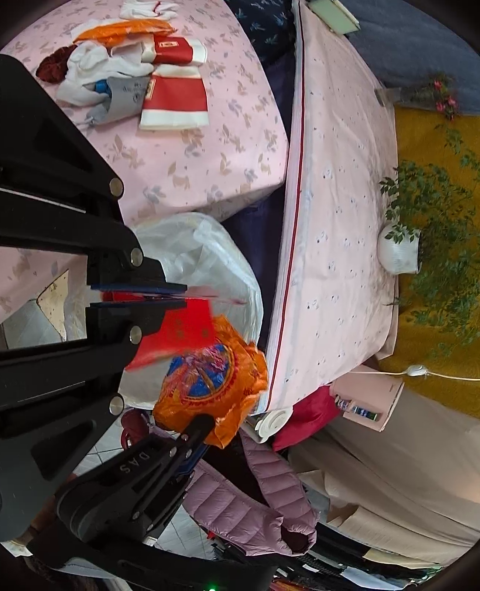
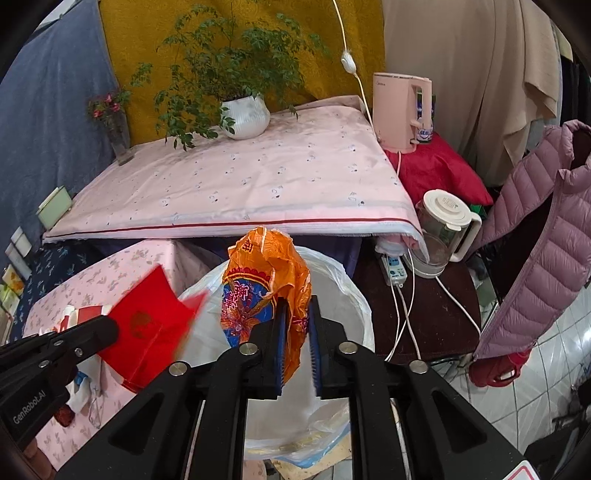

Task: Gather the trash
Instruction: 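Carry the red box and orange bag to the bin and release both, then grasp the dark red scrunchie with the left tool while the right tool grasps the grey mask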

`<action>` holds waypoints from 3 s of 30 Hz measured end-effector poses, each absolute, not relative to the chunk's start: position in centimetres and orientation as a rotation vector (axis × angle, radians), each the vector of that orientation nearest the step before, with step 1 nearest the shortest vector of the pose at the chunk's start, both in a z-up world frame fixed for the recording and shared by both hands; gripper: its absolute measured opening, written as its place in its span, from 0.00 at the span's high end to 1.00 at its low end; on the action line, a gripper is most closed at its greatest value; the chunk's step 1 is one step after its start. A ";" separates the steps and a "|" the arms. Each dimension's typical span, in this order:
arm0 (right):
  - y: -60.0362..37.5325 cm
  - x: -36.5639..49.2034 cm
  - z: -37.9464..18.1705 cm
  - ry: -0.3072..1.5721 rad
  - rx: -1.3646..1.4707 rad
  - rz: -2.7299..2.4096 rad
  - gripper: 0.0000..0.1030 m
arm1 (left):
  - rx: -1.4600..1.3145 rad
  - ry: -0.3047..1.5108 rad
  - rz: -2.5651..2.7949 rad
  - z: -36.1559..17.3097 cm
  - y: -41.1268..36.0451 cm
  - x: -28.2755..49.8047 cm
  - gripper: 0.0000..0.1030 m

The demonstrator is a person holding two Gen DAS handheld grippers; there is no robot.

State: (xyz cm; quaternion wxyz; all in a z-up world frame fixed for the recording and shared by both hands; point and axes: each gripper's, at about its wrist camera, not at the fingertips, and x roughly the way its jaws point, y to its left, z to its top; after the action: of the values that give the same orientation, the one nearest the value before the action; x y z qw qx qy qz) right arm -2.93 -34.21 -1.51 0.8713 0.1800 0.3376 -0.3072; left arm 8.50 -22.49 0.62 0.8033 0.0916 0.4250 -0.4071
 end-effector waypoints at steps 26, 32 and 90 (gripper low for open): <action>-28.1 -0.6 0.6 0.667 0.317 -0.543 0.51 | 0.083 0.883 -0.563 0.6 -13.2 11.7 0.33; -25.4 0.3 1.1 0.675 0.293 -0.488 0.51 | 0.044 0.888 -0.493 0.6 -9.5 12.4 0.23; -11.5 14.3 -10.9 1.009 0.194 -0.165 0.96 | -0.093 1.137 -0.286 -11.0 7.0 16.6 0.85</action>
State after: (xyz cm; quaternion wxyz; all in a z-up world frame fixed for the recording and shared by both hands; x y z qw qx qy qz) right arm 14.28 -11.54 -10.86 0.8677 0.0926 0.4819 -0.0788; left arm 16.62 7.05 -11.03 0.8321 -0.0441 0.5362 -0.1347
